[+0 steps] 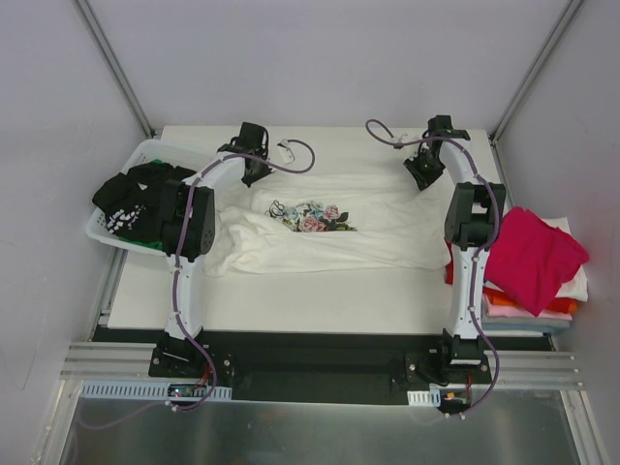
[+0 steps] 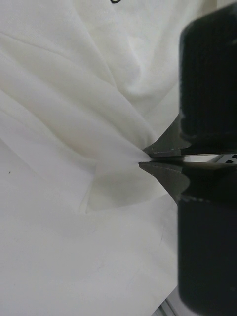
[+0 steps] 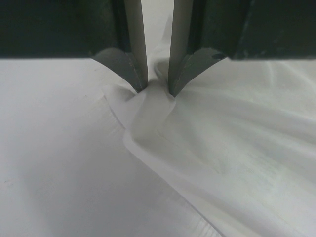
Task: Fold and stack the t-shirts
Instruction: Grap the side of the flattened tshirt furthest away from the robot with both arms, then fold the other side of the tshirt into a rectangle
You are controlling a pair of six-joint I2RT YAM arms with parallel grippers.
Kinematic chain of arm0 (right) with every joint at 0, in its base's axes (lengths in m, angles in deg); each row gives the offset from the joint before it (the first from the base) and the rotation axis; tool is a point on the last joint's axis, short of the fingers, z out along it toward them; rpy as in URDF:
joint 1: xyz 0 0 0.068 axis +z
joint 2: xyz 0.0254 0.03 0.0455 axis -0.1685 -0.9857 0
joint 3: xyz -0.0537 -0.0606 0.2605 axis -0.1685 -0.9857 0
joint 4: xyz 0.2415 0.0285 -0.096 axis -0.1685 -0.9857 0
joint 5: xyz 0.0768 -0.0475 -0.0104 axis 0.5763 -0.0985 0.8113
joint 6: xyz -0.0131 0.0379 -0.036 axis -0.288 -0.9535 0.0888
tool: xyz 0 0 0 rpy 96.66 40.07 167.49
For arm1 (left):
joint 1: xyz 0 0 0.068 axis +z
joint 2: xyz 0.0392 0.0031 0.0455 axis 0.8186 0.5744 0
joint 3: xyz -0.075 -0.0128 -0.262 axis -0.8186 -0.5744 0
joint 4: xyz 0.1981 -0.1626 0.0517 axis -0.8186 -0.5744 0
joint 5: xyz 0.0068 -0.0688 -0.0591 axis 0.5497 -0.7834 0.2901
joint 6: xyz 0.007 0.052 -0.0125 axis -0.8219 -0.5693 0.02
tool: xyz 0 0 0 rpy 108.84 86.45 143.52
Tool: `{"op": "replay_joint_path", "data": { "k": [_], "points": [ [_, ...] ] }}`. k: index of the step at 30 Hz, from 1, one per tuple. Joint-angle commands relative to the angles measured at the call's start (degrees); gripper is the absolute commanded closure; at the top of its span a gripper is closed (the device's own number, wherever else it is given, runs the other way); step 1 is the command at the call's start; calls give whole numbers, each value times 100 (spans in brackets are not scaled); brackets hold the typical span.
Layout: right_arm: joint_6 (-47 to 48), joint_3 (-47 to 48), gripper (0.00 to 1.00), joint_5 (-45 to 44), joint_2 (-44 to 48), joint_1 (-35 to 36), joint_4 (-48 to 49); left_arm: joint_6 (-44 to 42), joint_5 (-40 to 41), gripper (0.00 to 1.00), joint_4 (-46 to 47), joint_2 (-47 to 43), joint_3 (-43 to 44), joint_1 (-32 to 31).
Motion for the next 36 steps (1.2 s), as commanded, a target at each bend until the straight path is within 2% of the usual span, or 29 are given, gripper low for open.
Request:
{"op": "replay_joint_path", "data": {
  "k": [1,10,11,14,24,36],
  "points": [
    [18,-336,75,-225,429,-10,-278,-35,72,100,-59,-166,-48,51],
    [-377,-1135,85,-471,1404,26,56,61,300,100,-59,-947,-250,33],
    [-412,-1249,92,-524,1579,34,65,61,309,100,-50,-1027,-337,33],
    [-562,-1373,100,-630,1852,78,92,114,362,100,-59,-1334,-487,7],
    [-553,-2014,100,-1043,2397,333,92,88,485,100,-59,-1985,-1085,-99],
    [-527,-2928,100,-1254,2890,483,-49,70,660,99,-59,-2609,-2244,-362]
  ]
}}
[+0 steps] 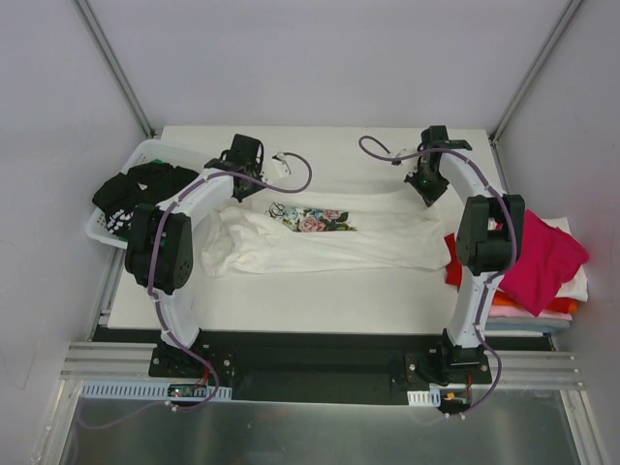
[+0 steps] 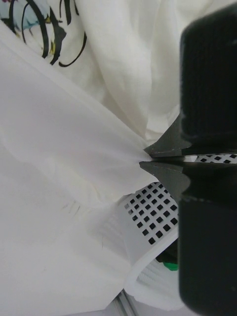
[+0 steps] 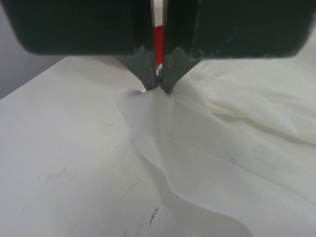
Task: Fold and stack the t-shirts
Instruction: Fold the other side of the tshirt into a rectangle
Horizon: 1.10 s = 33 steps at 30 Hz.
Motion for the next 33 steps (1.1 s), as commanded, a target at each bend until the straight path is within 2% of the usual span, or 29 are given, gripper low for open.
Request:
{"op": "replay_joint_path", "data": {
  "k": [1,15,24,33],
  "points": [
    [0,-269,99,-240,626,37,-176,11,210,99,-48,-553,-307,-98],
    [35,-1007,100,-600,670,46,-219,-77,544,95,-48,-562,-676,-212],
    [-44,-999,100,-618,802,72,-272,-59,659,94,-48,-702,-895,-318],
    [-325,-1271,99,-539,1346,371,-510,81,755,94,-48,-1124,-1326,-370]
  ]
}}
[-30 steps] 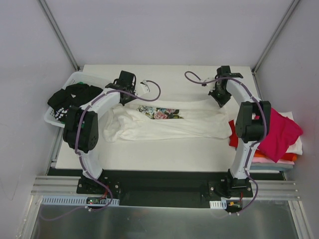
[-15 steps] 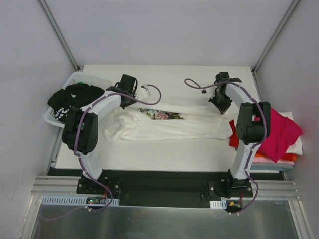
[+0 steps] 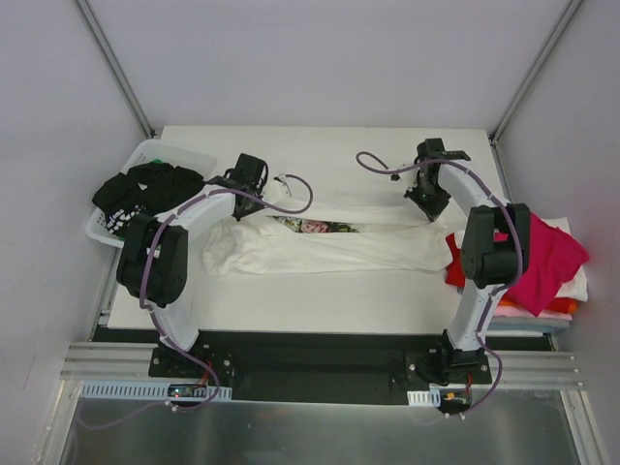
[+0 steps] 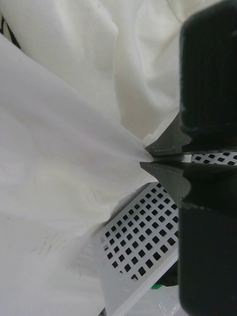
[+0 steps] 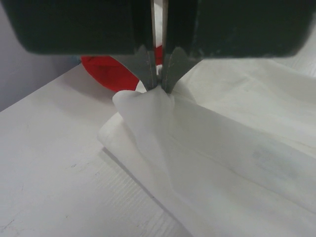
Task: Fold and stack the t-shirts
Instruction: Fold the other side of the tshirt into a rectangle
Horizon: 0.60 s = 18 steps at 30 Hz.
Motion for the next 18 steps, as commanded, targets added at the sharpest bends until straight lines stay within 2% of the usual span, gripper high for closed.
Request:
{"op": "replay_joint_path", "data": {
  "k": [1,5,8,9,11,13,14,18],
  "points": [
    [-222,-265,99,-178,704,257,-389,136,209,94,-79,-604,-268,-43],
    [-380,-608,96,-301,985,486,-398,189,174,89,-70,-833,-445,-95],
    [-468,-767,84,-433,1082,609,-372,189,191,73,-70,-824,-480,-130],
    [-495,-819,71,-468,1082,618,-372,198,200,69,-78,-807,-471,-131],
    [-504,-881,68,-495,1082,618,-363,215,200,59,-79,-772,-471,-148],
    [-504,-977,54,-600,1083,627,-311,277,165,50,-79,-763,-454,-148],
    [-495,-1004,50,-635,1100,618,-284,286,121,45,-79,-745,-471,-148],
    [-469,-1110,41,-863,1083,618,-82,356,112,40,-79,-745,-480,-157]
  ]
}}
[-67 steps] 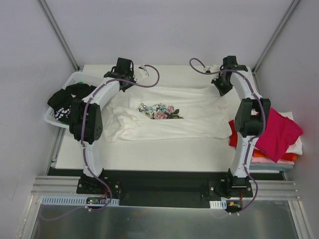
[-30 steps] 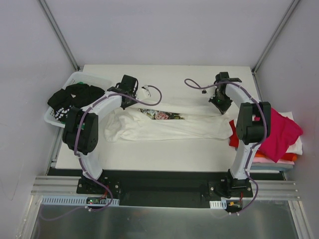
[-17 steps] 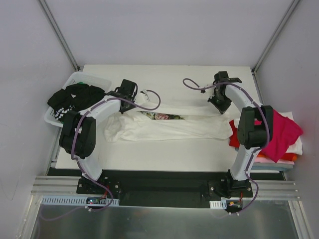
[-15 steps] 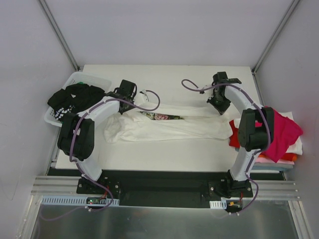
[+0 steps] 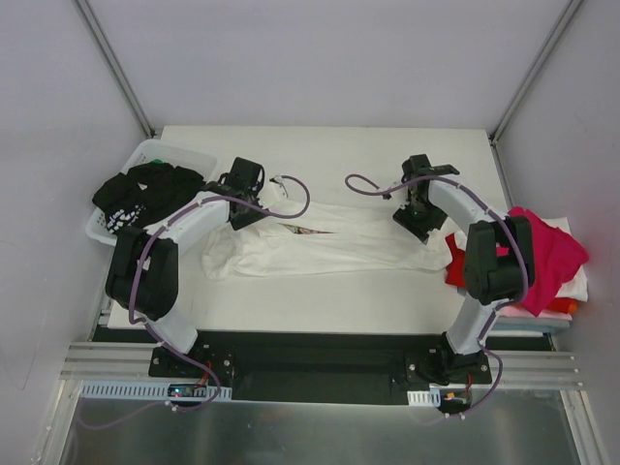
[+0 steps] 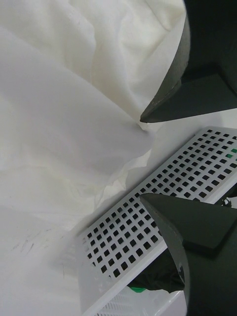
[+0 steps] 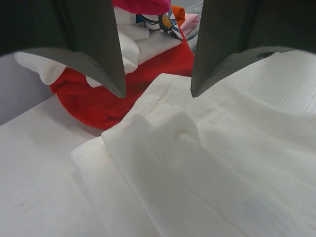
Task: Fold and stack the t-shirts
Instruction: Fold the other side of the tshirt into a rectangle
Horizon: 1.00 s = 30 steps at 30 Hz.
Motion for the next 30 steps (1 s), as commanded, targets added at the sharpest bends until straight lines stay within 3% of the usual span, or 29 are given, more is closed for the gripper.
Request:
{"op": "replay_joint_path", "data": {
  "k": [1,16,20,25,30],
  "points": [
    [-40,-67,41,-389,241,-22,99,142,60,40,-63,-100,-28,-89],
    [-40,618,44,-109,-479,-189,188,124,51,40,-63,417,842,-10],
    [12,680,54,85,-629,-303,223,142,60,41,-63,497,808,-10],
    [39,706,59,129,-726,-330,258,133,77,40,-63,532,763,-1],
    [56,680,73,225,-787,-356,258,142,95,41,-63,567,763,-1]
  ]
}}
